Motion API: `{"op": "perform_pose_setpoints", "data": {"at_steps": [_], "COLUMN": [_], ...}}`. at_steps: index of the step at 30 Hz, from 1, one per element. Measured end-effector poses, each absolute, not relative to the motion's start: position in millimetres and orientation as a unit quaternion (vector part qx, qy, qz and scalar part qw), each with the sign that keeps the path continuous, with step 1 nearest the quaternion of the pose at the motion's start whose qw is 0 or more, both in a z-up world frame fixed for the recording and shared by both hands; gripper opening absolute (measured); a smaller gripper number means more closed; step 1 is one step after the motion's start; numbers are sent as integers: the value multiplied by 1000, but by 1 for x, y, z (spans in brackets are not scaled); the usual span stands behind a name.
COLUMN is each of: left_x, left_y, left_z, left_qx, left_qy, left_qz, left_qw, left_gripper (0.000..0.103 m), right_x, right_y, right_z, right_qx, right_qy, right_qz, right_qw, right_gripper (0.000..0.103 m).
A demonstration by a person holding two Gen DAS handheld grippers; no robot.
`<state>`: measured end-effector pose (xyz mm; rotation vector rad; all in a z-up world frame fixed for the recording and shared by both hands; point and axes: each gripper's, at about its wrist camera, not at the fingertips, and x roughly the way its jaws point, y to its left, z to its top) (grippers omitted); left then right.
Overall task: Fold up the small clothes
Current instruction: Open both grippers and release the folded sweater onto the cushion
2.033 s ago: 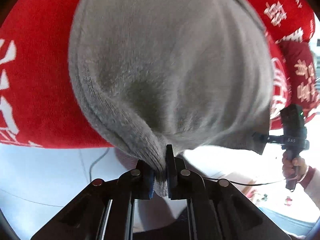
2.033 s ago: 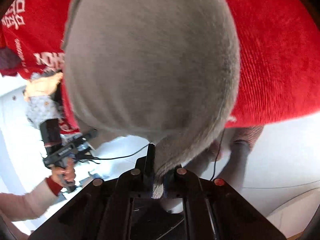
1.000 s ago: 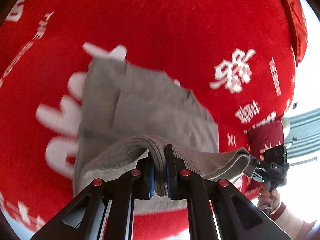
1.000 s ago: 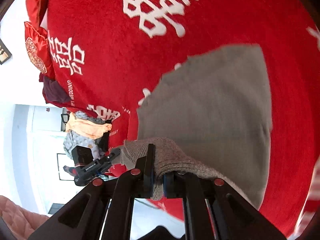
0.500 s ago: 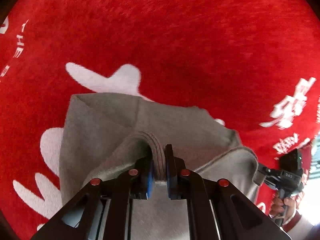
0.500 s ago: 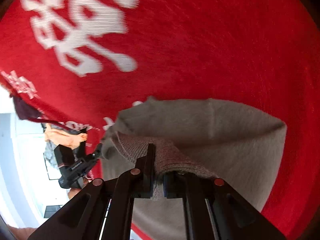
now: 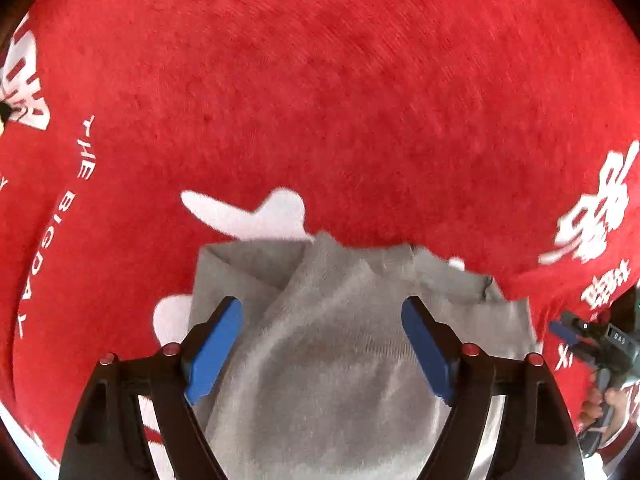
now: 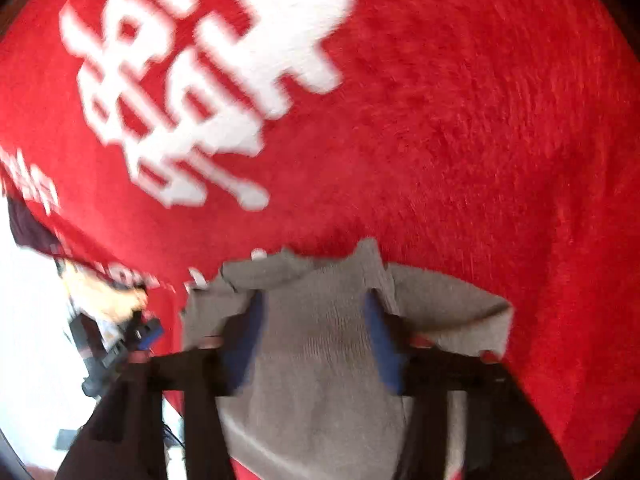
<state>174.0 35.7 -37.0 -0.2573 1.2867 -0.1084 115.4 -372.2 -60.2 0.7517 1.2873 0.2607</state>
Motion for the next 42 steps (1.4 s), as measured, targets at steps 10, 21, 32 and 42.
{"op": "perform_pose_setpoints", "data": {"at_steps": [10,21,32,42], "left_x": [194,166,74,30], "left_y": [4,34,53,92], "left_z": [-100,-61,-53,-64], "left_qx": [-61,-33,-18,-85], "left_qy": [618,627,664,686], "left_qz": [-2,17,15,-35], "left_qw": [784,778,747,722], "left_gripper": [82,82,82,81], "right_x": [117,95,-9,-40], "right_y": [-335,-360,-364,-302], "right_z": [-102,-60,-41,-42], "right_qx": [224,194,233,195], "right_qy": [638,629,657,675], "right_qz": [101,78,62,144], "right_qw": [730,749,714,697], "right_gripper": [18,34,35,35]}}
